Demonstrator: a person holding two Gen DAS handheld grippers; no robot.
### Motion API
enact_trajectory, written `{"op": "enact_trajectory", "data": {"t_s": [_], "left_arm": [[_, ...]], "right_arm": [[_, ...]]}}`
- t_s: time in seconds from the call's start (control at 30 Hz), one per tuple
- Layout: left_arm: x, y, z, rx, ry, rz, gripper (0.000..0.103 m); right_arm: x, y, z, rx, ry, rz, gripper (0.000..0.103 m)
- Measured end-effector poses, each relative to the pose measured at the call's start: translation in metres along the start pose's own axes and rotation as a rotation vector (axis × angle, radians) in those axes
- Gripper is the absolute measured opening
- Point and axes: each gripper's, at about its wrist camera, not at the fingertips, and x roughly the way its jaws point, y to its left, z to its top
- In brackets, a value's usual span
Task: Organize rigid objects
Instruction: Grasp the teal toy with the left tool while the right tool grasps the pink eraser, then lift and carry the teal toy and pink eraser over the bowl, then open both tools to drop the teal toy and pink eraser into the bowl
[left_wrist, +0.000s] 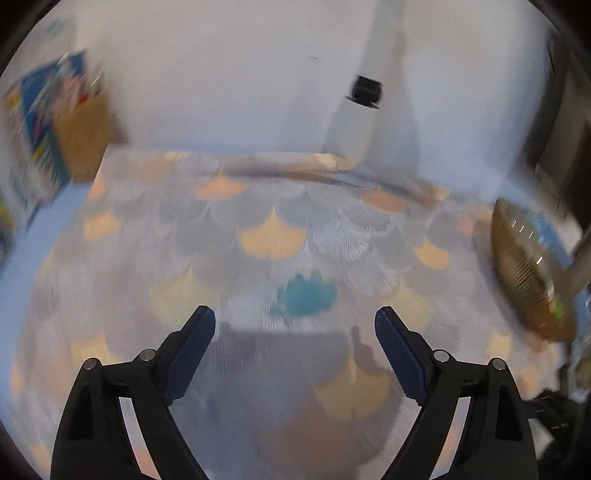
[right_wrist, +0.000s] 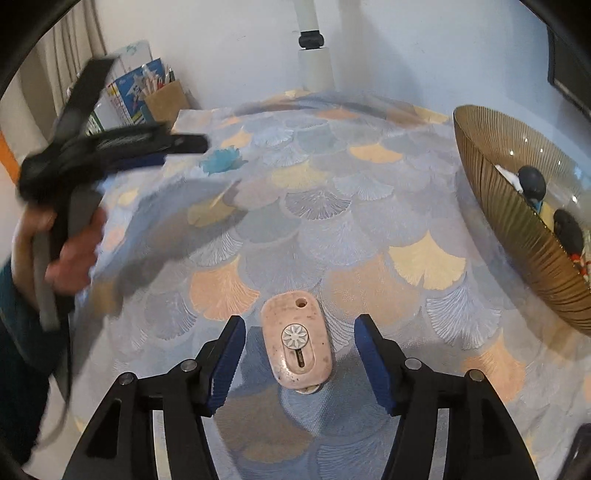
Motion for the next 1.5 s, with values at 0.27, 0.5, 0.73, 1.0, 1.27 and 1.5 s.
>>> {"op": "enact_trajectory", "data": {"t_s": [0.27,0.5,0.73,1.0,1.27,1.5], "left_arm": [[0.047,-0.014,0.008,0.13,0.095,0.032,0.039],[0.017,-0.016,-0.008,0.126,0.04,-0.021,0.039],[-0.027,-0.041,-0.033,0.134,0.014,-0.109,0.039],[-0.086,-0.111,-0.018,0.204,-0.117,-0.192,0.039],[-0.119,-0.192,0.031,0.229,-0.265,-0.301,0.039],[-0.061,-0.249,0.035,0.241,-0.177,-0.333,0.039]], "right_arm": [[-0.007,0.005,-0.015,-0.026,-0.025,-0.075,0.06],[0.001,0.024,-0.005,-0.087,-0.021,-0.107,0.036],[-0.016,0.032,-0.025,-0.081,0.007,0.015,0.036],[-0.089,-0.001,-0.027,-0.035,-0.132,-0.059,0.036],[-0.169,-0.105,0.022,0.167,-0.33,-0.262,0.036],[-0.155,-0.15,0.04,0.18,-0.3,-0.345,0.036]]}}
